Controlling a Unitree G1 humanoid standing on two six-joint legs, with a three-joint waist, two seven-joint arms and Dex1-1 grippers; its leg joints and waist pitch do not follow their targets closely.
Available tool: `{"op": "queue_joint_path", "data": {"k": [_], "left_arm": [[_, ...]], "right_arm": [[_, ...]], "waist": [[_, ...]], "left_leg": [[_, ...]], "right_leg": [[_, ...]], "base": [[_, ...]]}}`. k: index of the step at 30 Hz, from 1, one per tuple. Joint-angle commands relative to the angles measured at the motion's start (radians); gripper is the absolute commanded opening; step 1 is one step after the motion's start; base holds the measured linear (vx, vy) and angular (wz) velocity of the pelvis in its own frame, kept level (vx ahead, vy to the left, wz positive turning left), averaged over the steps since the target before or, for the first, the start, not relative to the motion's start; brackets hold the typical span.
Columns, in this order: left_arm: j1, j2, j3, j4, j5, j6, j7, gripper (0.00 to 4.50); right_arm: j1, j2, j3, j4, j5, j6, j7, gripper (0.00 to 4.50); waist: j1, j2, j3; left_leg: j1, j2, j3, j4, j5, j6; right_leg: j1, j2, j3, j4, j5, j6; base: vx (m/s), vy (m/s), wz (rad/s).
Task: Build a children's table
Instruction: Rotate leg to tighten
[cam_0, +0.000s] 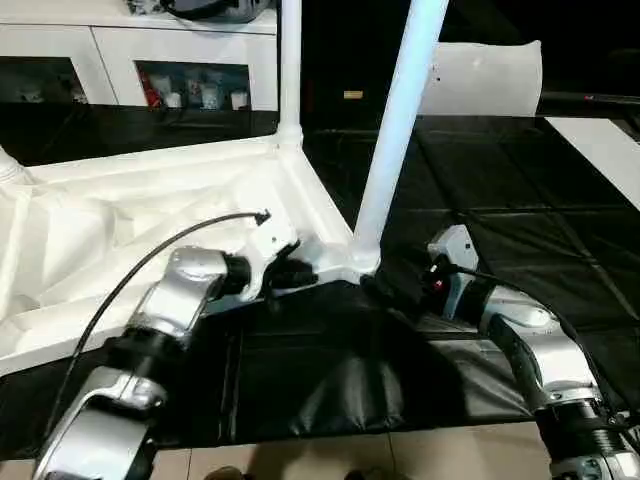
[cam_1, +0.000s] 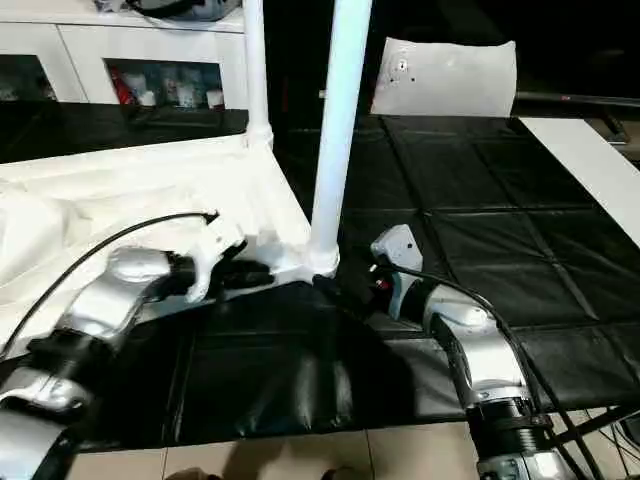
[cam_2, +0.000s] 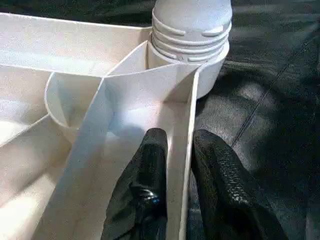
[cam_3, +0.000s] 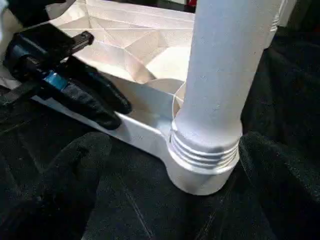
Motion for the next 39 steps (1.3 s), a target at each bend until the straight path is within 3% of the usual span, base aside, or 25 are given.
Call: {"op": "queue_joint_path", "data": {"k": [1,5,12,18,23,28,31,39], "left_arm": [[-0.019,-0.008,0.004,0.005,0.001,0.012,0.011,0.91],[-0.042,-0.031,0.001,0.021,0.010,0.034,0.059,0.91],[-0.073,-0.055,-0.015,0.045,0.036,0.047,0.114,0.91],[-0.090,-0.066,-0.017,0.061,0.049,0.069,0.161,1.46],[-0.100,-0.079,0.007,0.049,0.022,0.057,0.167,1.46],[-0.118,-0.082,0.031,0.021,-0.005,0.074,0.161,1.46],[-0.118,-0.087,0.032,0.022,-0.010,0.083,0.155,1.78],[-0.107,-0.094,-0.007,0.047,-0.002,0.097,0.135,1.82]], "right_arm": [[0.009,-0.011,0.003,-0.020,-0.001,0.007,0.002,4.50],[0.018,-0.017,0.010,-0.028,-0.007,0.003,0.006,4.50],[0.021,-0.026,0.021,-0.027,-0.011,-0.006,0.005,4.50],[0.019,-0.028,0.029,-0.025,-0.015,-0.012,0.006,4.50],[0.019,-0.031,0.033,-0.025,-0.015,-0.013,0.005,4.50],[0.023,-0.032,0.032,-0.024,-0.016,-0.016,0.003,4.50],[0.023,-0.032,0.033,-0.024,-0.016,-0.016,0.004,4.50],[0.023,-0.037,0.036,-0.022,-0.019,-0.018,0.002,4.50]], "waist": [[0.000,0.000,-0.061],[0.002,0.000,-0.063],[0.002,-0.002,-0.064],[0.002,-0.004,-0.064],[0.003,-0.004,-0.063],[0.003,-0.005,-0.066],[0.003,-0.006,-0.065],[0.003,-0.004,-0.066]], "left_leg": [[0.008,0.033,-0.011,-0.071,-0.191,0.043],[0.005,0.032,-0.011,-0.069,-0.172,0.053],[0.006,0.032,-0.011,-0.067,-0.169,0.064],[0.004,0.032,-0.011,-0.066,-0.158,0.068],[0.004,0.032,-0.011,-0.066,-0.166,0.068],[0.003,0.031,-0.011,-0.064,-0.148,0.074],[0.002,0.031,-0.011,-0.064,-0.145,0.076],[0.003,0.031,-0.010,-0.063,-0.140,0.083]], "right_leg": [[0.050,-0.063,0.032,-0.080,-0.256,-0.195],[0.052,-0.061,0.031,-0.076,-0.212,-0.203],[0.052,-0.063,0.030,-0.077,-0.216,-0.204],[0.054,-0.062,0.029,-0.076,-0.206,-0.204],[0.053,-0.062,0.029,-0.078,-0.224,-0.204],[0.054,-0.062,0.028,-0.074,-0.185,-0.215],[0.056,-0.063,0.028,-0.073,-0.185,-0.217],[0.056,-0.062,0.028,-0.072,-0.168,-0.223]], "base": [[0.000,0.000,0.00],[0.000,0.000,0.00],[0.000,0.000,0.00],[0.000,0.000,0.00],[0.000,0.000,0.00],[0.000,0.000,0.00],[0.000,0.000,0.00],[0.000,0.000,0.00]]}}
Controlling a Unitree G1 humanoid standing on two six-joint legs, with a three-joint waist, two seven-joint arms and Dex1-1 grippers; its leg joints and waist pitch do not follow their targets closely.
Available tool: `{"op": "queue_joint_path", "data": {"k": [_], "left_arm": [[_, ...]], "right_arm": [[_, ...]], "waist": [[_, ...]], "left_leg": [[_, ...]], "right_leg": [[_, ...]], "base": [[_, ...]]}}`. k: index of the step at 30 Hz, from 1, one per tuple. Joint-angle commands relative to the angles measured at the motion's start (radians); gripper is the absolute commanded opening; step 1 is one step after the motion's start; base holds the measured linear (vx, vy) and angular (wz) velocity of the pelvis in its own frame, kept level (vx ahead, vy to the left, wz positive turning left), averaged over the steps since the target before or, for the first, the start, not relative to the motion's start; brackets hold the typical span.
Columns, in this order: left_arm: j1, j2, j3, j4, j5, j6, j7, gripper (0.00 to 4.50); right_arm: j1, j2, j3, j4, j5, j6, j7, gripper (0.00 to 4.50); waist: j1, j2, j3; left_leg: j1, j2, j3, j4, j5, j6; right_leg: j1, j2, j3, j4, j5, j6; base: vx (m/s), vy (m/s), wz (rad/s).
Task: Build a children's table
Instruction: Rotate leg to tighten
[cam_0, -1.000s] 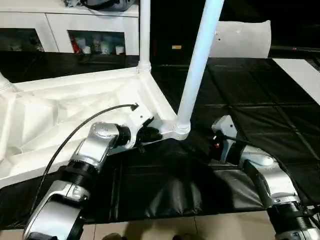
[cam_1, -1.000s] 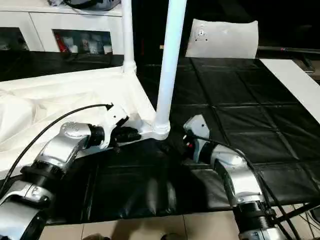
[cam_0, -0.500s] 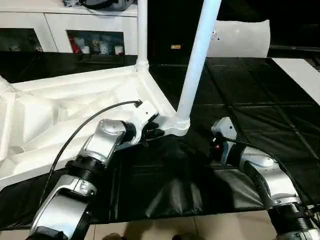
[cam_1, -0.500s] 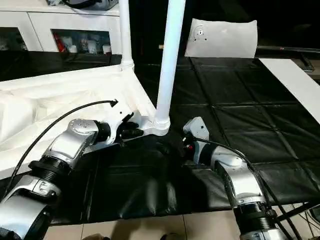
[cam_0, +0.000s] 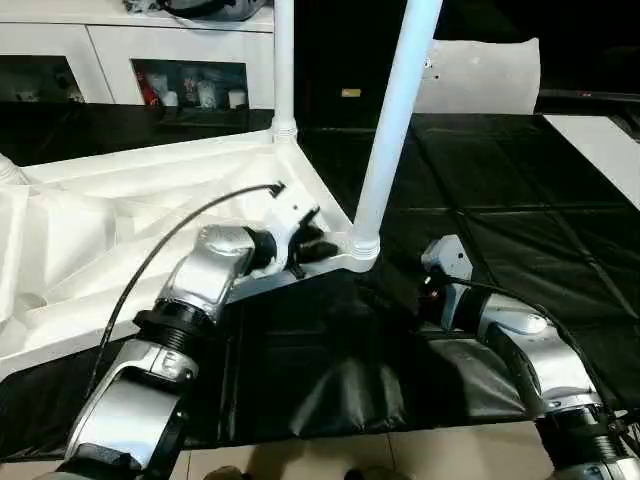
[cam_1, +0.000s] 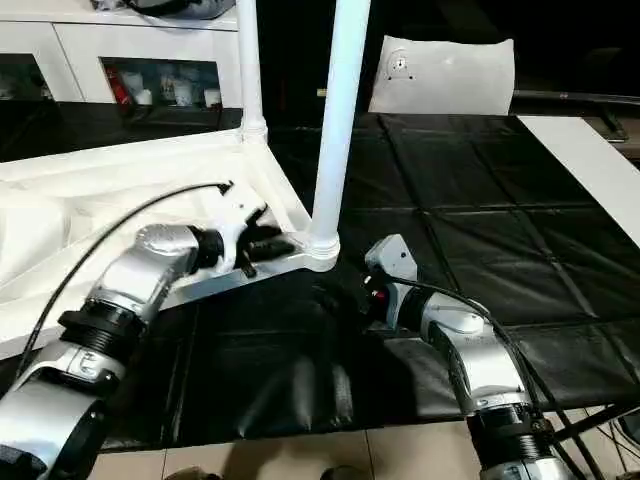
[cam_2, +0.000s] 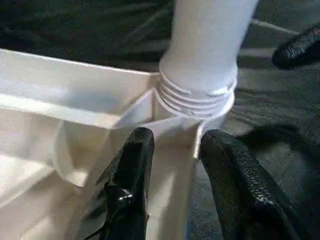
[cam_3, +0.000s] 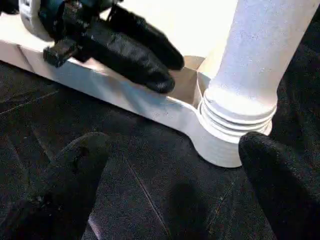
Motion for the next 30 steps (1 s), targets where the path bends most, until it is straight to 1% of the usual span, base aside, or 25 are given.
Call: {"op": "queue_joint_path", "data": {"k": [1,2,3,5,6,7,8,9,11,13,15,16,17,18,20,21,24,26,27,28,29,30], "left_arm": [[-0.004,-0.008,-0.010,0.018,0.005,0.018,-0.012,1.82],[-0.004,-0.008,-0.011,0.021,0.006,0.019,-0.017,1.82],[-0.005,-0.006,-0.016,0.026,0.013,0.020,-0.018,1.64],[-0.009,0.001,-0.026,0.039,0.030,0.019,-0.005,1.64],[-0.011,0.006,-0.033,0.046,0.038,0.018,0.002,1.54],[-0.011,0.007,-0.033,0.047,0.039,0.018,0.002,1.54],[-0.013,0.011,-0.038,0.055,0.045,0.019,0.007,1.35],[-0.017,0.020,-0.048,0.069,0.060,0.016,0.019,1.28],[-0.021,0.026,-0.054,0.084,0.073,0.013,0.031,1.19],[-0.021,0.029,-0.054,0.086,0.074,0.019,0.027,0.94],[-0.021,0.031,-0.054,0.086,0.073,0.024,0.020,0.83],[-0.019,0.034,-0.056,0.081,0.072,0.027,0.009,0.83],[-0.018,0.036,-0.057,0.079,0.071,0.028,0.002,0.74],[-0.017,0.039,-0.061,0.074,0.067,0.027,-0.015,0.61],[-0.011,0.046,-0.069,0.060,0.050,0.019,-0.057,0.44],[-0.011,0.046,-0.069,0.060,0.050,0.019,-0.057,0.39],[-0.003,0.057,-0.084,0.055,0.046,-0.009,-0.110,0.15],[0.004,0.070,-0.101,0.048,0.047,-0.017,-0.155,0.03],[0.005,0.070,-0.102,0.048,0.047,-0.016,-0.157,0.03],[0.009,0.080,-0.112,0.045,0.051,-0.020,-0.178,0.03],[0.013,0.088,-0.120,0.042,0.055,-0.019,-0.192,0.03],[0.013,0.089,-0.121,0.042,0.056,-0.019,-0.194,0.03]], "right_arm": [[0.001,-0.019,0.004,-0.019,-0.012,-0.010,0.001,4.50],[0.001,-0.020,0.004,-0.018,-0.013,-0.012,0.000,4.50],[0.000,-0.021,0.005,-0.017,-0.013,-0.012,0.001,4.50],[0.000,-0.022,0.007,-0.015,-0.015,-0.014,0.001,4.50],[0.000,-0.022,0.008,-0.015,-0.016,-0.015,0.001,4.50],[0.000,-0.022,0.008,-0.015,-0.016,-0.015,0.001,4.50],[0.000,-0.022,0.008,-0.015,-0.016,-0.015,0.001,4.50],[0.000,-0.022,0.009,-0.015,-0.016,-0.015,0.001,4.50],[0.001,-0.022,0.010,-0.015,-0.016,-0.016,0.001,4.50],[0.001,-0.023,0.011,-0.015,-0.016,-0.018,0.002,4.50],[0.002,-0.023,0.011,-0.016,-0.017,-0.018,0.002,4.50],[0.002,-0.023,0.011,-0.016,-0.017,-0.019,0.002,4.50],[0.002,-0.024,0.012,-0.016,-0.017,-0.019,0.002,4.50],[0.001,-0.024,0.012,-0.016,-0.016,-0.019,0.002,4.50],[0.000,-0.025,0.011,-0.014,-0.014,-0.021,0.002,4.50],[0.000,-0.025,0.011,-0.014,-0.014,-0.021,0.002,4.50],[-0.004,-0.027,0.003,-0.014,-0.007,-0.027,0.006,4.50],[-0.008,-0.032,-0.006,-0.016,0.002,-0.030,0.013,4.50],[-0.008,-0.032,-0.006,-0.016,0.002,-0.030,0.013,4.50],[-0.010,-0.036,-0.011,-0.017,0.007,-0.030,0.018,4.50],[-0.011,-0.040,-0.015,-0.018,0.010,-0.032,0.023,4.50],[-0.012,-0.040,-0.015,-0.018,0.011,-0.032,0.023,4.50]], "waist": [[0.002,-0.003,-0.065],[0.002,-0.003,-0.065],[0.002,-0.003,-0.065],[0.002,-0.004,-0.065],[0.002,-0.004,-0.066],[0.001,-0.004,-0.066],[0.001,-0.003,-0.066],[0.002,-0.003,-0.067],[0.002,-0.003,-0.066],[0.001,-0.004,-0.064],[0.000,-0.004,-0.061],[0.000,-0.004,-0.061],[-0.001,-0.004,-0.060],[-0.002,-0.004,-0.060],[-0.002,-0.003,-0.061],[-0.002,-0.003,-0.062],[-0.002,-0.001,-0.065],[0.000,-0.001,-0.070],[0.000,0.001,-0.070],[0.000,0.001,-0.072],[0.000,0.002,-0.072],[0.000,0.000,-0.071]], "left_leg": [[0.006,0.031,-0.009,-0.064,-0.142,0.081],[0.007,0.031,-0.010,-0.065,-0.148,0.078],[0.007,0.030,-0.009,-0.064,-0.151,0.077],[0.007,0.031,-0.010,-0.065,-0.152,0.077],[0.007,0.031,-0.010,-0.064,-0.150,0.077],[0.006,0.031,-0.010,-0.064,-0.147,0.078],[0.007,0.030,-0.010,-0.064,-0.146,0.079],[0.007,0.031,-0.010,-0.063,-0.140,0.081],[0.007,0.032,-0.010,-0.065,-0.142,0.081],[0.006,0.031,-0.010,-0.065,-0.156,0.076],[0.007,0.031,-0.011,-0.067,-0.178,0.069],[0.008,0.031,-0.011,-0.067,-0.192,0.063],[0.008,0.031,-0.012,-0.068,-0.197,0.060],[0.007,0.030,-0.013,-0.069,-0.202,0.055],[0.007,0.031,-0.014,-0.070,-0.201,0.053],[0.008,0.031,-0.014,-0.070,-0.198,0.053],[0.007,0.032,-0.013,-0.068,-0.166,0.061],[0.006,0.032,-0.011,-0.064,-0.115,0.079],[0.006,0.032,-0.011,-0.063,-0.104,0.085],[0.006,0.032,-0.010,-0.061,-0.083,0.096],[0.005,0.032,-0.009,-0.060,-0.078,0.103],[0.005,0.031,-0.008,-0.060,-0.083,0.106]], "right_leg": [[0.057,-0.061,0.029,-0.073,-0.173,-0.222],[0.057,-0.061,0.028,-0.074,-0.184,-0.220],[0.057,-0.061,0.029,-0.075,-0.190,-0.218],[0.057,-0.061,0.029,-0.075,-0.189,-0.216],[0.057,-0.061,0.029,-0.074,-0.186,-0.215],[0.058,-0.061,0.029,-0.074,-0.182,-0.214],[0.057,-0.061,0.029,-0.074,-0.180,-0.214],[0.058,-0.062,0.029,-0.072,-0.169,-0.216],[0.057,-0.062,0.029,-0.072,-0.165,-0.221],[0.058,-0.062,0.029,-0.075,-0.191,-0.218],[0.056,-0.063,0.028,-0.080,-0.239,-0.207],[0.055,-0.063,0.028,-0.083,-0.271,-0.198],[0.054,-0.063,0.028,-0.084,-0.282,-0.194],[0.054,-0.063,0.028,-0.086,-0.305,-0.182],[0.052,-0.064,0.029,-0.086,-0.309,-0.178],[0.052,-0.063,0.029,-0.085,-0.302,-0.179],[0.054,-0.063,0.029,-0.076,-0.217,-0.201],[0.059,-0.062,0.030,-0.064,-0.111,-0.231],[0.059,-0.062,0.030,-0.062,-0.086,-0.239],[0.061,-0.062,0.030,-0.056,-0.037,-0.255],[0.063,-0.062,0.030,-0.055,-0.017,-0.266],[0.064,-0.062,0.030,-0.056,-0.015,-0.271]], "base": [[0.000,0.000,0.00],[0.000,0.000,0.00],[0.000,0.000,0.00],[0.000,0.000,0.00],[0.000,0.000,0.00],[0.000,0.000,0.00],[0.000,0.000,0.00],[0.000,0.000,0.00],[0.000,0.000,0.00],[0.000,0.000,0.00],[0.000,0.000,0.00],[0.000,0.000,0.00],[0.000,0.000,0.00],[0.000,0.000,0.00],[0.000,0.000,0.00],[0.000,0.000,0.00],[0.000,0.000,0.00],[0.000,0.000,0.00],[0.000,0.000,0.00],[0.000,0.000,0.00],[0.000,0.000,0.00],[0.000,0.000,0.00]]}}
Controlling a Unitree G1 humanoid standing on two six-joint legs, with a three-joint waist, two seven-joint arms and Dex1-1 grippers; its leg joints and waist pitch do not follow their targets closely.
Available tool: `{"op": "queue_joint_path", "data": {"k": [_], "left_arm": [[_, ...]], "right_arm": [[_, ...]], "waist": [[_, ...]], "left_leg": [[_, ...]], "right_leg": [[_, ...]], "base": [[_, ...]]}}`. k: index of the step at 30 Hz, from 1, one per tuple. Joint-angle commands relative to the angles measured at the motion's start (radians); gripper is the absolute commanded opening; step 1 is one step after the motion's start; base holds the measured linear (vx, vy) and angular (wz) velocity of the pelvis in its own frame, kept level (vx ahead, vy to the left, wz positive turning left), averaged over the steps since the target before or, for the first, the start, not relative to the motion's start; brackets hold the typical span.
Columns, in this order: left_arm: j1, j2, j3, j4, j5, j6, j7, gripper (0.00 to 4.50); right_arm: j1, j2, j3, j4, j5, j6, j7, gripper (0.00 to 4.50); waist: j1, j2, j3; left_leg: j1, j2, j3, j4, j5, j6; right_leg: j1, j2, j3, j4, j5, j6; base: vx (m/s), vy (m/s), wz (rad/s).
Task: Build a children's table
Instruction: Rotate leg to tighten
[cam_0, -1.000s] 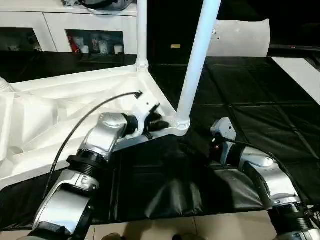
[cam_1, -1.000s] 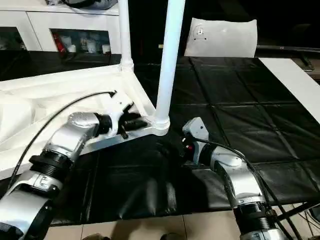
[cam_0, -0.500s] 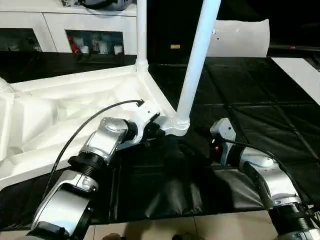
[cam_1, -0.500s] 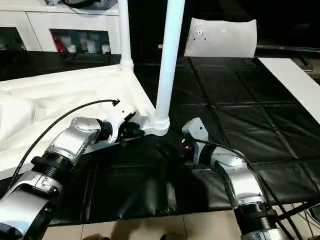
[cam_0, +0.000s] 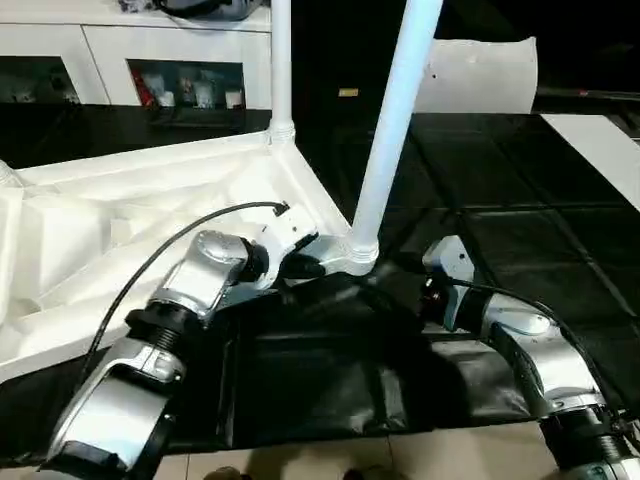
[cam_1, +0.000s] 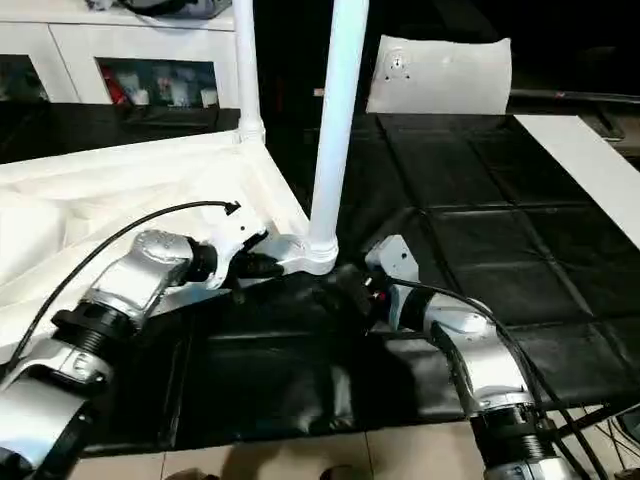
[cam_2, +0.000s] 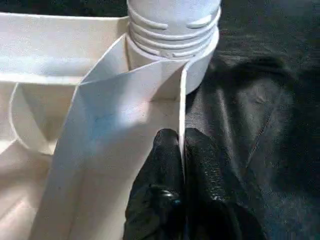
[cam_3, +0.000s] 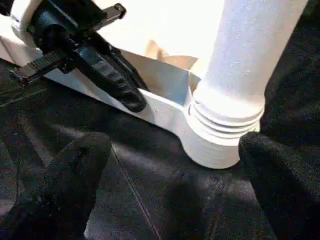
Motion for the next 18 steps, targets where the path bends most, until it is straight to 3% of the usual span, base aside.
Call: {"op": "queue_joint_path", "data": {"k": [1,6,8,11,12,13,14,18], "left_arm": [[0.026,0.020,-0.040,-0.001,0.014,-0.012,-0.049,0.03],[0.074,0.088,-0.080,-0.043,-0.011,-0.201,-0.245,0.03],[0.092,0.123,-0.095,-0.052,-0.015,-0.273,-0.312,0.03],[0.106,0.132,-0.084,-0.068,-0.044,-0.291,-0.357,0.03],[0.111,0.135,-0.079,-0.077,-0.058,-0.287,-0.373,0.03],[0.115,0.138,-0.076,-0.083,-0.066,-0.285,-0.382,0.03],[0.129,0.157,-0.086,-0.100,-0.074,-0.304,-0.428,0.03],[0.151,0.186,-0.108,-0.110,-0.074,-0.357,-0.497,0.01]], "right_arm": [[-0.013,-0.021,-0.028,-0.020,0.013,-0.011,0.017,4.50],[-0.022,-0.050,-0.034,-0.026,0.035,-0.023,0.070,4.50],[-0.026,-0.072,-0.021,-0.031,0.045,-0.026,0.117,4.50],[-0.028,-0.086,-0.010,-0.041,0.055,-0.015,0.154,4.50],[-0.029,-0.092,-0.002,-0.046,0.060,-0.013,0.174,4.50],[-0.030,-0.096,0.003,-0.049,0.063,-0.012,0.186,4.50],[-0.031,-0.101,0.018,-0.060,0.083,0.001,0.240,4.50],[-0.040,-0.103,0.045,-0.065,0.135,0.030,0.344,4.32]], "waist": [[0.004,0.001,-0.070],[0.004,0.001,-0.063],[0.004,0.004,-0.060],[0.010,0.006,-0.058],[0.010,0.003,-0.058],[0.013,0.006,-0.057],[0.014,-0.001,-0.058],[0.019,0.000,-0.061]], "left_leg": [[0.007,0.031,-0.008,-0.061,-0.090,0.098],[0.010,0.035,-0.011,-0.068,-0.166,0.071],[0.016,0.037,-0.010,-0.071,-0.204,0.053],[0.024,0.040,-0.009,-0.074,-0.242,0.033],[0.022,0.040,-0.009,-0.075,-0.239,0.031],[0.023,0.042,-0.011,-0.077,-0.238,0.027],[0.020,0.042,-0.011,-0.077,-0.233,0.028],[0.020,0.042,-0.010,-0.074,-0.211,0.042]], "right_leg": [[0.064,-0.063,0.030,-0.055,-0.021,-0.271],[0.062,-0.067,0.031,-0.070,-0.168,-0.238],[0.055,-0.065,0.032,-0.074,-0.220,-0.227],[0.047,-0.065,0.033,-0.077,-0.272,-0.216],[0.049,-0.065,0.033,-0.076,-0.271,-0.215],[0.049,-0.066,0.032,-0.075,-0.269,-0.213],[0.051,-0.067,0.032,-0.072,-0.267,-0.211],[0.051,-0.069,0.034,-0.070,-0.241,-0.215]], "base": [[0.000,0.000,0.00],[0.000,0.000,0.00],[0.000,0.000,0.00],[0.000,0.000,0.00],[0.000,0.000,0.00],[0.000,0.000,0.00],[0.000,0.000,0.00],[0.000,0.000,0.00]]}}
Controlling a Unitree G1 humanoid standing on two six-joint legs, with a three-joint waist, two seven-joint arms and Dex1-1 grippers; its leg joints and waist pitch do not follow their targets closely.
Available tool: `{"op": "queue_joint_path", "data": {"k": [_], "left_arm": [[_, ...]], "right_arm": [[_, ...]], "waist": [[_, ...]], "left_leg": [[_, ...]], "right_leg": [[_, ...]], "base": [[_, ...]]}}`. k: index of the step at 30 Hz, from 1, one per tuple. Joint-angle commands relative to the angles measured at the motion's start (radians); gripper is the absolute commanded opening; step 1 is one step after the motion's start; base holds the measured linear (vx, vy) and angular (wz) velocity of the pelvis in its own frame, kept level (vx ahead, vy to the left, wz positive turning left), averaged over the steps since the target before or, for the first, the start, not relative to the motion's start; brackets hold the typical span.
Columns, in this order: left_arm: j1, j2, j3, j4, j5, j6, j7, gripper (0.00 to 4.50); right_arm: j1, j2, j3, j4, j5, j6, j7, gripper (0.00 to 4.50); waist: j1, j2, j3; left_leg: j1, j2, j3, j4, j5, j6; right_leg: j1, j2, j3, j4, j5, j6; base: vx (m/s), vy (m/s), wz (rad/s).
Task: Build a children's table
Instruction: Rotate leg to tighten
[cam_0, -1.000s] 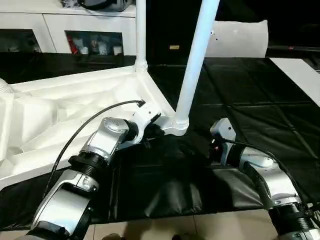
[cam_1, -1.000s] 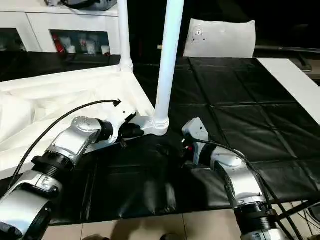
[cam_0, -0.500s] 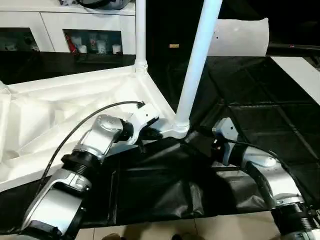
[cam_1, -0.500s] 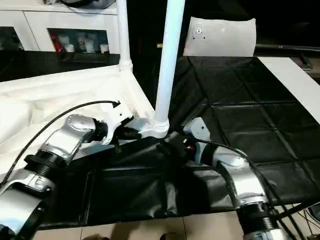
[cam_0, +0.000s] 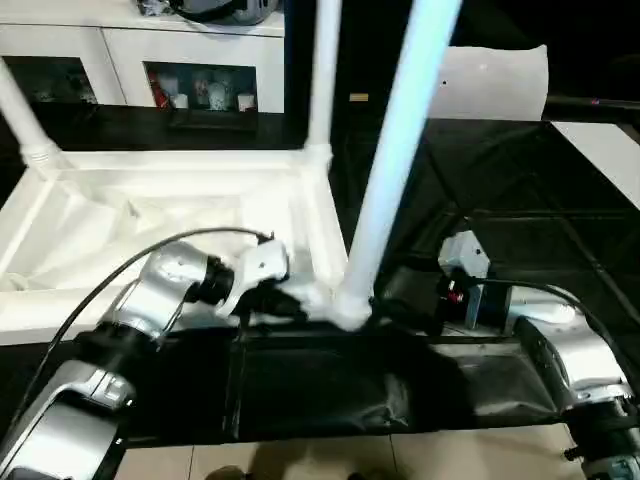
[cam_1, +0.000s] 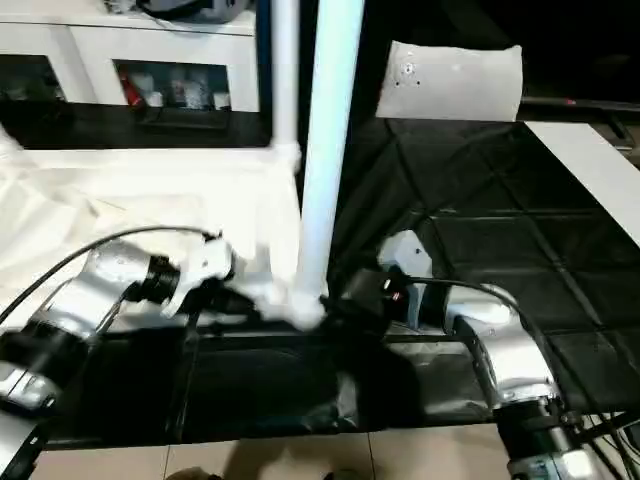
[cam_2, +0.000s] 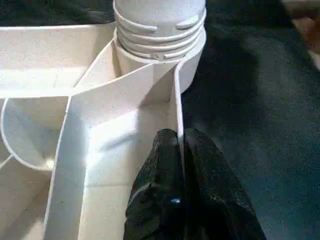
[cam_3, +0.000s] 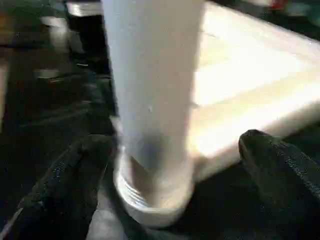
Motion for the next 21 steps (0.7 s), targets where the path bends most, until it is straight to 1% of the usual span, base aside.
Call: {"op": "queue_joint_path", "data": {"k": [1,2,4,5,6,7,8,11,14,15,17,21], "left_arm": [[0.016,0.004,-0.054,-0.016,-0.003,-0.047,-0.085,0.00],[0.018,0.007,-0.056,-0.017,-0.001,-0.052,-0.090,0.00],[0.019,0.009,-0.057,-0.019,0.001,-0.054,-0.095,0.00],[0.020,0.009,-0.057,-0.021,0.000,-0.054,-0.096,0.00],[0.021,0.010,-0.057,-0.024,0.000,-0.055,-0.098,0.00],[0.022,0.011,-0.057,-0.026,0.002,-0.058,-0.101,0.00],[0.022,0.012,-0.058,-0.027,0.005,-0.061,-0.102,0.00],[0.024,0.015,-0.060,-0.029,0.009,-0.068,-0.104,0.00],[0.025,0.014,-0.061,-0.030,0.009,-0.069,-0.105,0.00],[0.026,0.014,-0.063,-0.031,0.009,-0.073,-0.107,0.00],[0.026,0.013,-0.063,-0.030,0.011,-0.076,-0.107,0.00],[0.025,0.012,-0.063,-0.028,0.012,-0.076,-0.106,0.00]], "right_arm": [[-0.020,-0.013,0.019,-0.009,0.031,0.025,0.065,4.21],[-0.028,-0.011,0.024,0.004,0.033,0.034,0.081,4.14],[-0.038,-0.009,0.028,0.020,0.037,0.042,0.098,4.10],[-0.049,-0.008,0.036,0.038,0.031,0.033,0.111,3.89],[-0.057,-0.008,0.043,0.051,0.025,0.025,0.121,3.77],[-0.067,-0.005,0.049,0.062,0.021,0.021,0.130,3.77],[-0.075,-0.004,0.056,0.070,0.019,0.019,0.141,3.72],[-0.091,0.000,0.069,0.094,0.002,0.001,0.153,3.37],[-0.098,-0.002,0.078,0.106,-0.003,0.000,0.164,3.24],[-0.104,0.000,0.082,0.117,-0.003,0.004,0.176,2.96],[-0.111,0.006,0.084,0.125,-0.003,0.005,0.187,2.90],[-0.116,0.008,0.088,0.137,-0.002,-0.001,0.196,2.50]], "waist": [[-0.004,-0.002,-0.060],[-0.001,0.001,-0.061],[0.000,0.000,-0.060],[0.000,-0.003,-0.060],[0.001,-0.001,-0.061],[0.001,-0.002,-0.061],[0.002,-0.004,-0.061],[0.002,-0.003,-0.063],[0.004,-0.004,-0.064],[0.004,-0.006,-0.064],[0.005,-0.003,-0.063],[0.005,-0.005,-0.064]], "left_leg": [[0.012,0.041,-0.010,-0.076,-0.199,0.052],[0.014,0.041,-0.009,-0.075,-0.191,0.051],[0.014,0.041,-0.009,-0.076,-0.197,0.045],[0.015,0.041,-0.009,-0.076,-0.199,0.041],[0.014,0.041,-0.009,-0.075,-0.194,0.038],[0.014,0.041,-0.009,-0.075,-0.192,0.037],[0.015,0.041,-0.008,-0.074,-0.188,0.039],[0.014,0.040,-0.008,-0.073,-0.167,0.042],[0.013,0.040,-0.007,-0.072,-0.158,0.046],[0.013,0.039,-0.007,-0.071,-0.157,0.049],[0.014,0.040,-0.007,-0.071,-0.160,0.048],[0.013,0.040,-0.007,-0.071,-0.158,0.046]], "right_leg": [[0.044,-0.068,0.034,-0.071,-0.229,-0.217],[0.043,-0.068,0.033,-0.069,-0.221,-0.219],[0.041,-0.067,0.032,-0.070,-0.230,-0.221],[0.042,-0.068,0.032,-0.069,-0.237,-0.221],[0.043,-0.070,0.032,-0.068,-0.238,-0.222],[0.042,-0.069,0.032,-0.068,-0.236,-0.222],[0.042,-0.069,0.033,-0.068,-0.230,-0.222],[0.043,-0.069,0.031,-0.064,-0.202,-0.227],[0.045,-0.068,0.032,-0.062,-0.183,-0.231],[0.046,-0.068,0.031,-0.061,-0.181,-0.233],[0.045,-0.069,0.031,-0.063,-0.197,-0.231],[0.045,-0.068,0.031,-0.062,-0.200,-0.227]], "base": [[0.000,0.000,0.00],[0.000,0.000,0.00],[0.000,0.000,0.00],[0.000,0.000,0.00],[0.000,0.000,0.00],[0.000,0.000,0.00],[0.000,0.000,0.00],[0.000,0.000,0.00],[0.000,0.000,0.00],[0.000,0.000,0.00],[0.000,0.000,0.00],[0.000,0.000,0.00]]}}
